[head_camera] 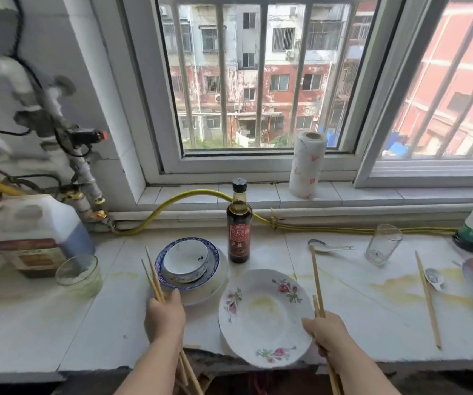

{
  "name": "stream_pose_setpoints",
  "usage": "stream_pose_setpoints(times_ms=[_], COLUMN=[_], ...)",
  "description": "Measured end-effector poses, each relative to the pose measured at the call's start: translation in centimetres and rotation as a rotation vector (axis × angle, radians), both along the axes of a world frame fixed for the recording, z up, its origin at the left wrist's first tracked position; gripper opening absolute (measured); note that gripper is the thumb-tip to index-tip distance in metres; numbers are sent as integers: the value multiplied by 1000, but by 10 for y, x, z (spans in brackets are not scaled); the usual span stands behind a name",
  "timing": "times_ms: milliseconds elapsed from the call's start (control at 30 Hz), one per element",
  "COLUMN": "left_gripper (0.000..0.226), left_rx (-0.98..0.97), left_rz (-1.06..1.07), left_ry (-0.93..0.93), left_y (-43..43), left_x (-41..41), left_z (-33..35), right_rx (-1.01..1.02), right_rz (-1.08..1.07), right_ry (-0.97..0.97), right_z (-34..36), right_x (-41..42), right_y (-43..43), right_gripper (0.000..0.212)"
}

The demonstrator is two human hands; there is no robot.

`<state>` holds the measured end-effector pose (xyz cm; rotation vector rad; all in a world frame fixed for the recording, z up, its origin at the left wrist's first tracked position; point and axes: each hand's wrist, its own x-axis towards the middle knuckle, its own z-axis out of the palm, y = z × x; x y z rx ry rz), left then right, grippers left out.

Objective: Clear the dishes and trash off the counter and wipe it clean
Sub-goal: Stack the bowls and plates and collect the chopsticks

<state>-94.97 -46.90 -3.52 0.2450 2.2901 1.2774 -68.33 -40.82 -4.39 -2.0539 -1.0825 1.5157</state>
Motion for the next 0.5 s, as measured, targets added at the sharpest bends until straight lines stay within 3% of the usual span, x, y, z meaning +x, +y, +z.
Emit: stream_pose_setpoints(times_ms=[167,333,500], left_gripper=[48,27,14], left_rx=[-128,-141,-134], left_rz=[-6,-72,-150], left_ry=[-47,-166,-163], left_y=[10,21,23], left_x=[-33,-53,-64], left_z=[-2,-22,-28], right_rx=[5,23,51], right_rz=[-69,-160,-215], right_ry=[4,59,43], right_z=[-7,-7,-2], right_x=[-6,-13,-21], right_y=[-3,-17,-26], right_gripper=[8,13,14])
